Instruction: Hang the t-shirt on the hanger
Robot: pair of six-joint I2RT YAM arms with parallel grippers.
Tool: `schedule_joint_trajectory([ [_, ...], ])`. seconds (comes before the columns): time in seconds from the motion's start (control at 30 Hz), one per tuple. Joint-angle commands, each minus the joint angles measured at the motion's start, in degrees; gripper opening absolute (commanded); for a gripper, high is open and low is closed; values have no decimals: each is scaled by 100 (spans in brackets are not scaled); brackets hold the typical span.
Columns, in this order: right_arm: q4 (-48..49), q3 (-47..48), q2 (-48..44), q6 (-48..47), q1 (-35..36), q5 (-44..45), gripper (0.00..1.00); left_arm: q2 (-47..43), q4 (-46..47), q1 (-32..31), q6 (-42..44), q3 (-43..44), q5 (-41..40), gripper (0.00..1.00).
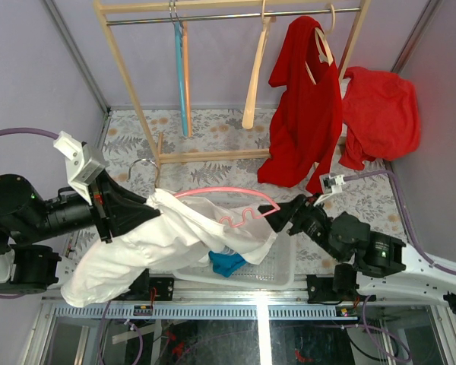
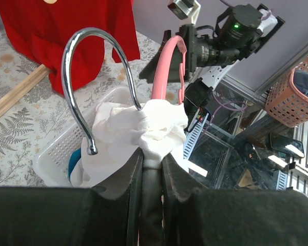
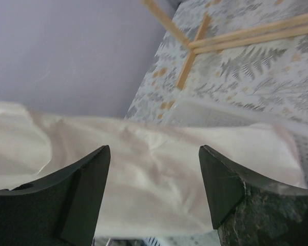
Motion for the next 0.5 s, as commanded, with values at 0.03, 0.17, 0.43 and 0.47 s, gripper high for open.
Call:
schedule_joint_trajectory([
  [0.03, 804, 142, 504, 327, -1605, -1820, 76, -246, 496, -1, 89, 92, 58, 0],
  [0.17, 1559, -70, 1016, 695, -2827, -3618, 73, -277, 422, -7, 70, 97, 83, 0],
  [0.43, 2237, 88, 1248, 1123, -4522, -6960, 71, -144, 353, -2, 100, -42, 276, 0],
  [0.47, 2461, 17, 1251, 1322, -4701, -7348, 70, -159, 385, -5, 109, -98, 283, 0],
])
